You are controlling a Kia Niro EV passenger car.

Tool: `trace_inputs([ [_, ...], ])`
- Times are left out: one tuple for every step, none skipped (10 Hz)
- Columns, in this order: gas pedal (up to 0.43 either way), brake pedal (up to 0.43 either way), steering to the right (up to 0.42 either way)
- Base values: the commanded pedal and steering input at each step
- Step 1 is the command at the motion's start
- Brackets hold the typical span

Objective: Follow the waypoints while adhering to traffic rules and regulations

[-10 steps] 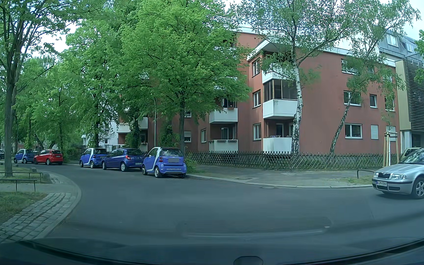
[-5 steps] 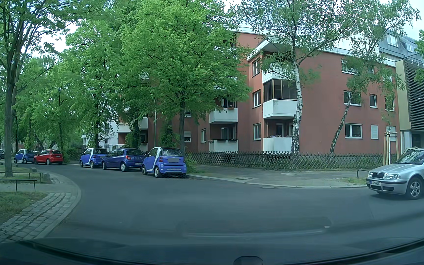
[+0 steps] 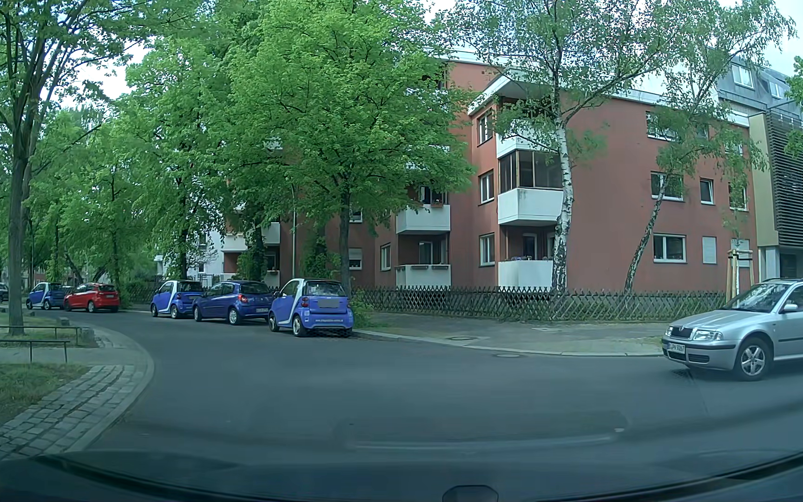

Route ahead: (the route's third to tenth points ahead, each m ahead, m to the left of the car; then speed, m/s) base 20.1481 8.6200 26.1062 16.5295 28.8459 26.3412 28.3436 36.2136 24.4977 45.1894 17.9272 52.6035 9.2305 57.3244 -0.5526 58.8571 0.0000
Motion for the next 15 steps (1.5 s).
trace_inputs([
  [0.000,0.329,-0.155],
  [0.000,0.329,-0.155],
  [0.000,0.323,-0.154],
  [0.000,0.329,-0.155],
  [0.000,0.329,-0.155],
  [0.000,0.329,-0.155],
  [0.000,0.329,-0.155],
  [0.000,0.329,-0.155],
  [0.000,0.329,-0.155],
  [0.000,0.329,-0.154],
  [0.000,0.329,-0.154],
  [0.000,0.329,-0.154],
  [0.000,0.329,-0.154],
  [0.000,0.329,-0.154],
  [0.000,0.329,-0.154],
])
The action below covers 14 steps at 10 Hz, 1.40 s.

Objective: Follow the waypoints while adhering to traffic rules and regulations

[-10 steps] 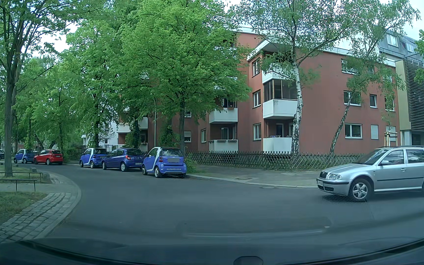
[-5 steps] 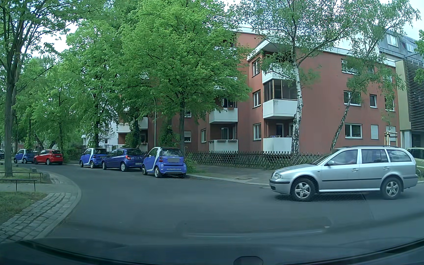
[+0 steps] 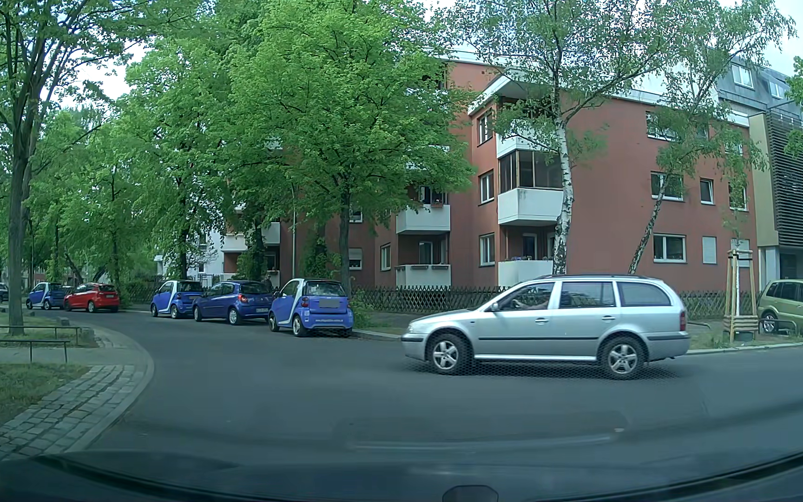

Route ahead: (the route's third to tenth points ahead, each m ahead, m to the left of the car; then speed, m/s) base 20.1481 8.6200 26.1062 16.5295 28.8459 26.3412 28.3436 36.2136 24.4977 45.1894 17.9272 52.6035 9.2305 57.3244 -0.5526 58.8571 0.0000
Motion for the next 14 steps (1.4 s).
trace_inputs([
  [0.000,0.329,-0.154],
  [0.000,0.329,-0.154],
  [0.000,0.329,-0.154],
  [0.000,0.329,-0.154],
  [0.000,0.329,-0.154],
  [0.000,0.329,-0.154],
  [0.000,0.329,-0.154],
  [0.000,0.329,-0.154],
  [0.000,0.329,-0.154],
  [0.000,0.329,-0.154],
  [0.000,0.329,-0.154],
  [0.000,0.329,-0.154],
  [0.000,0.329,-0.154],
  [0.000,0.329,-0.154],
])
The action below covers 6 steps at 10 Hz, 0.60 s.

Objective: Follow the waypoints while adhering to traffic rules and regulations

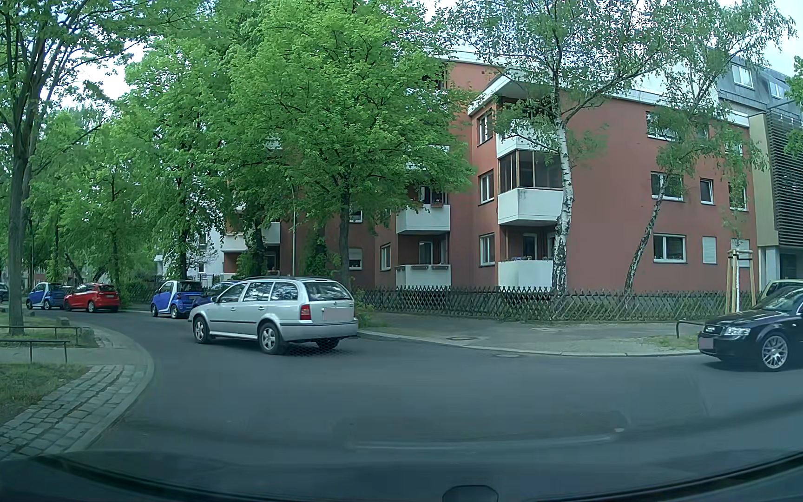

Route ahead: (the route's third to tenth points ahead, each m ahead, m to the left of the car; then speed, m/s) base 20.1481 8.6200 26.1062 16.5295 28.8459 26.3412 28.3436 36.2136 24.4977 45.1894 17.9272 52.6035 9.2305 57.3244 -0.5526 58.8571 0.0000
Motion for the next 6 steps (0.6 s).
trace_inputs([
  [0.000,0.329,-0.154],
  [0.000,0.329,-0.154],
  [0.000,0.329,-0.154],
  [0.000,0.329,-0.154],
  [0.000,0.329,-0.154],
  [0.000,0.329,-0.155],
])
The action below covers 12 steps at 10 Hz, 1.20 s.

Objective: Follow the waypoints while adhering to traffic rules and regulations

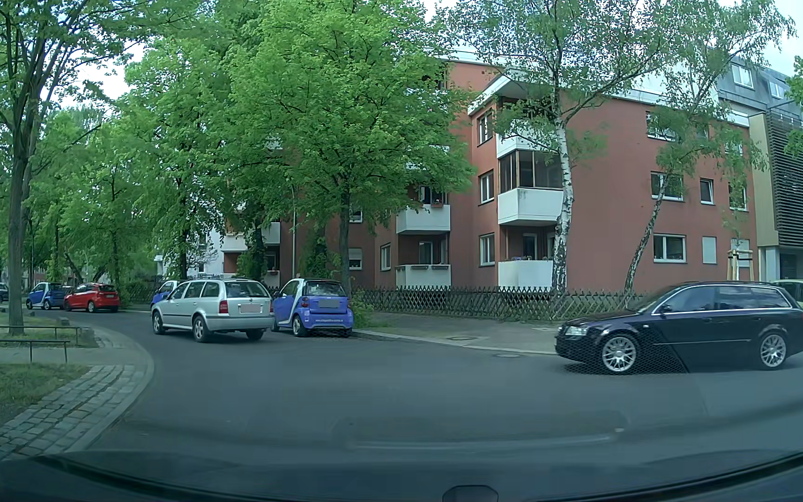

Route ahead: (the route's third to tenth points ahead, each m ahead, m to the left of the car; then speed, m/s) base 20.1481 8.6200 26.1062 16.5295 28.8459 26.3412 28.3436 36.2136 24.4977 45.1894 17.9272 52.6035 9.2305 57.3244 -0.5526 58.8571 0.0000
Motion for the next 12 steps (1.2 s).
trace_inputs([
  [0.000,0.329,-0.154],
  [0.000,0.329,-0.154],
  [0.000,0.329,-0.154],
  [0.000,0.329,-0.154],
  [0.000,0.329,-0.154],
  [0.000,0.329,-0.154],
  [0.000,0.329,-0.154],
  [0.000,0.329,-0.154],
  [0.000,0.329,-0.154],
  [0.000,0.329,-0.154],
  [0.000,0.329,-0.154],
  [0.000,0.329,-0.154],
])
